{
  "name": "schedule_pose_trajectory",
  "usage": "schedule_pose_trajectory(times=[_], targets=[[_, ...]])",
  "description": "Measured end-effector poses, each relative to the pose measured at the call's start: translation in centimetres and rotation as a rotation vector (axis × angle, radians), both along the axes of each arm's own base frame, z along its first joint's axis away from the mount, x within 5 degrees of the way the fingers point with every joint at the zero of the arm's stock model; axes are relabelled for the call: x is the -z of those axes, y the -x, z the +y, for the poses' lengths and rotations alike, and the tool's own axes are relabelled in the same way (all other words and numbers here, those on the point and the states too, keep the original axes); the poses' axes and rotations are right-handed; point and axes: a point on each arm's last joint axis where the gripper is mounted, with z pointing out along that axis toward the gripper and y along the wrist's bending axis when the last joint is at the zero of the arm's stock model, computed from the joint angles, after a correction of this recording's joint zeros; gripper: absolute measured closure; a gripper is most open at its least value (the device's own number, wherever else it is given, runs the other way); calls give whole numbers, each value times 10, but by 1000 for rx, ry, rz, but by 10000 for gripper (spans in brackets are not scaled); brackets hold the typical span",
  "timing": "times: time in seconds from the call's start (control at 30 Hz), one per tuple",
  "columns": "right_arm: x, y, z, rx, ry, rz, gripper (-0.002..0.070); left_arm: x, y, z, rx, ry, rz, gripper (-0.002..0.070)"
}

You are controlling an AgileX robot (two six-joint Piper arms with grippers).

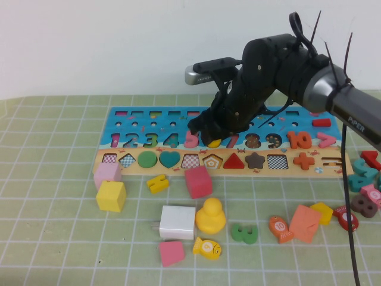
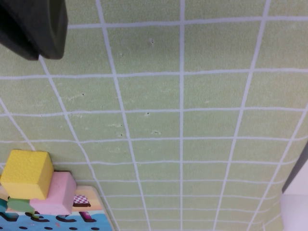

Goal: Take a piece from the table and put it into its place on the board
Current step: Place the "number 6" into the hole of the number 6

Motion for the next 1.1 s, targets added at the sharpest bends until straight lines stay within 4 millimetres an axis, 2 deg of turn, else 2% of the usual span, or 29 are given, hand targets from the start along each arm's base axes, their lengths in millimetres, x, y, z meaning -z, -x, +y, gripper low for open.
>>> schedule_pose_trajectory(times=[0.67,0.73,0.9,1.1], targets=[[-1,1,0,-5,0,9,388,0,0,0,0,0,0,677],[-1,1,0,5,-4,13,370,0,0,0,0,0,0,677],[-1,1,1,25,-19,25,268,0,0,0,0,0,0,677],[-3,1,2,32,-30,16,241,0,0,0,0,0,0,677]])
